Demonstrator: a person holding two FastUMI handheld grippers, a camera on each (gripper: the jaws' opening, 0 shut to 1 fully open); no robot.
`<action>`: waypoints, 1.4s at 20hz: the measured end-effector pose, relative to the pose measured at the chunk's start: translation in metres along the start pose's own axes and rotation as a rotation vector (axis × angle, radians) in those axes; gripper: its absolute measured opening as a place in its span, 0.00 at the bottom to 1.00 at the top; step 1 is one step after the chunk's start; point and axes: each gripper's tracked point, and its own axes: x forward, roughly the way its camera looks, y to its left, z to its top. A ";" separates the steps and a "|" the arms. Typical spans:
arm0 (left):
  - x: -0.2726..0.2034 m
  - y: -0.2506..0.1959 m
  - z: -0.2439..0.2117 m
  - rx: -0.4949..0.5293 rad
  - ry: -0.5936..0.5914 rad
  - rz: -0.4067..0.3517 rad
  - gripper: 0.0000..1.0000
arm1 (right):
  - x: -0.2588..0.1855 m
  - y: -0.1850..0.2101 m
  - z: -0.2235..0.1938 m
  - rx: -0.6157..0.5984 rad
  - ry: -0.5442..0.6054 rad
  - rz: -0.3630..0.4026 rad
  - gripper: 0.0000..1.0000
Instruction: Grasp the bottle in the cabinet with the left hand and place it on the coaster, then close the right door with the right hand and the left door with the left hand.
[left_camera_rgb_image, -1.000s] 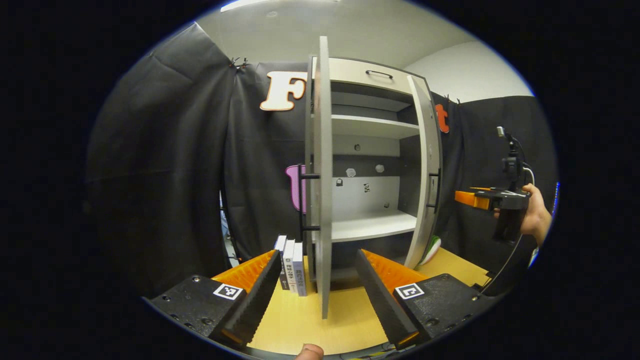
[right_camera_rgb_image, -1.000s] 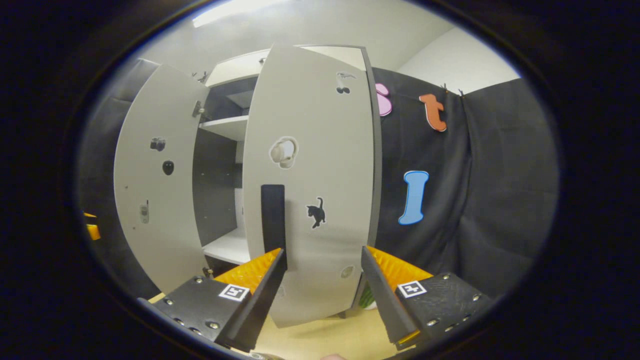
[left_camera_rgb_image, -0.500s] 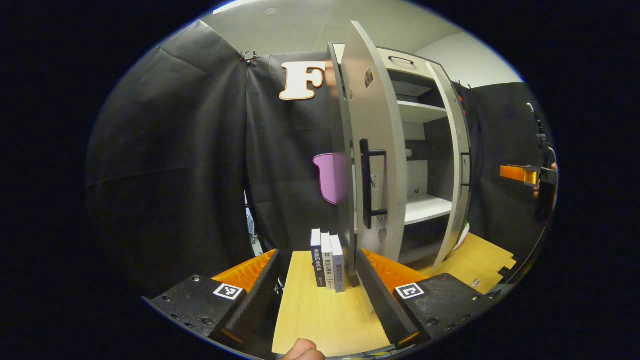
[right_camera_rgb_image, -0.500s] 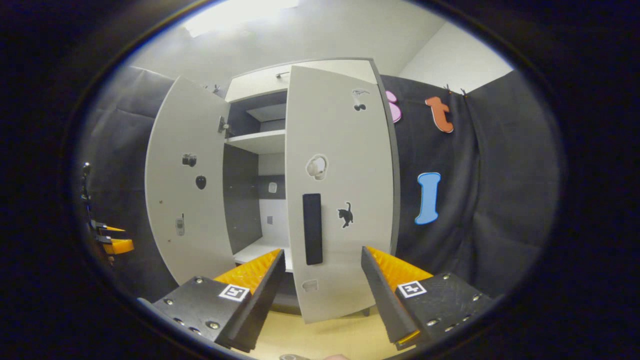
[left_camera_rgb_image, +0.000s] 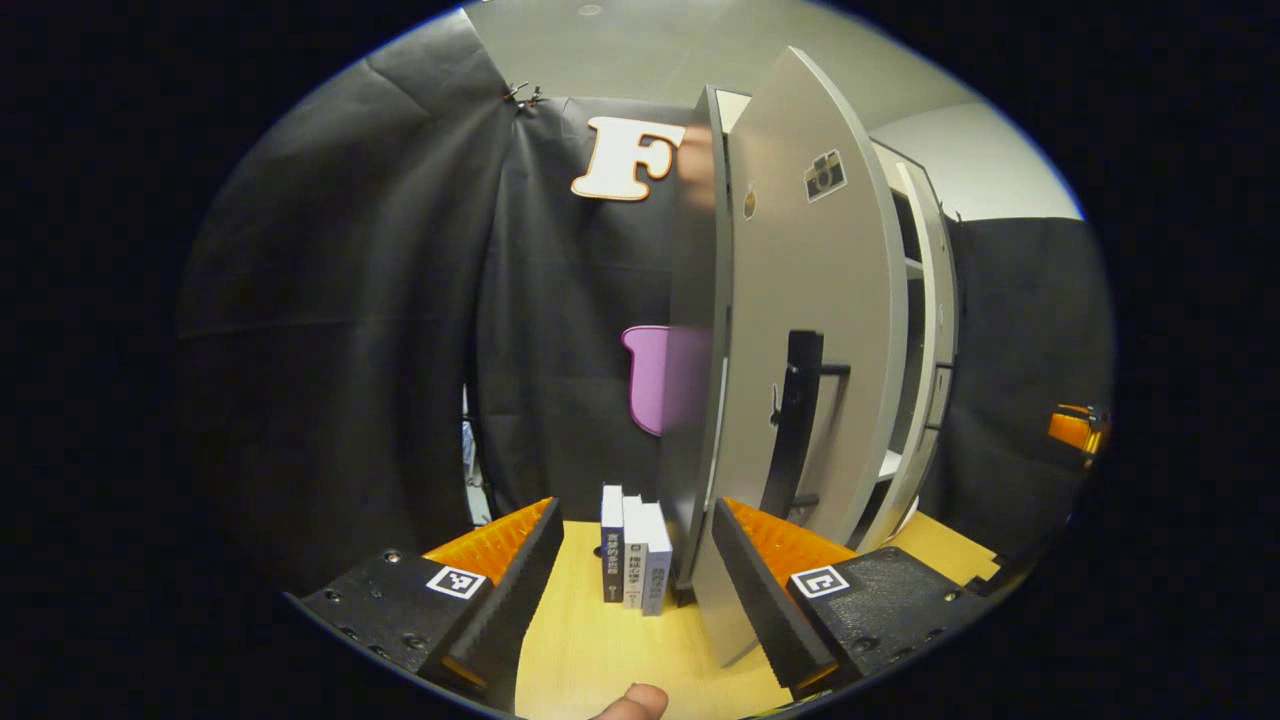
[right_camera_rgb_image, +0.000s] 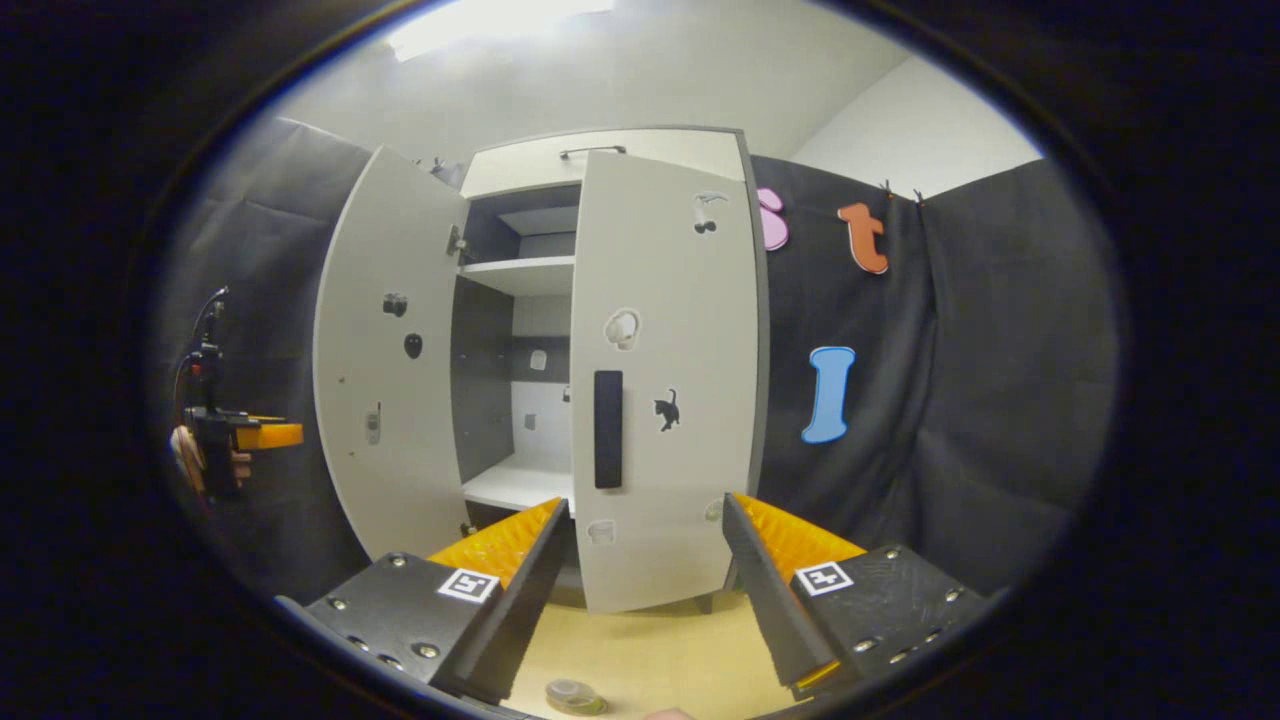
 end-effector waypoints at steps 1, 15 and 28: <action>0.006 -0.001 0.007 0.006 -0.005 -0.005 0.95 | -0.002 0.000 0.000 0.007 0.002 -0.004 0.92; 0.028 -0.069 0.027 -0.004 -0.001 -0.063 0.95 | -0.020 -0.004 0.012 0.026 -0.040 0.036 0.88; 0.031 -0.085 0.029 0.027 0.009 -0.056 0.95 | 0.016 -0.020 0.011 0.014 -0.027 0.141 0.89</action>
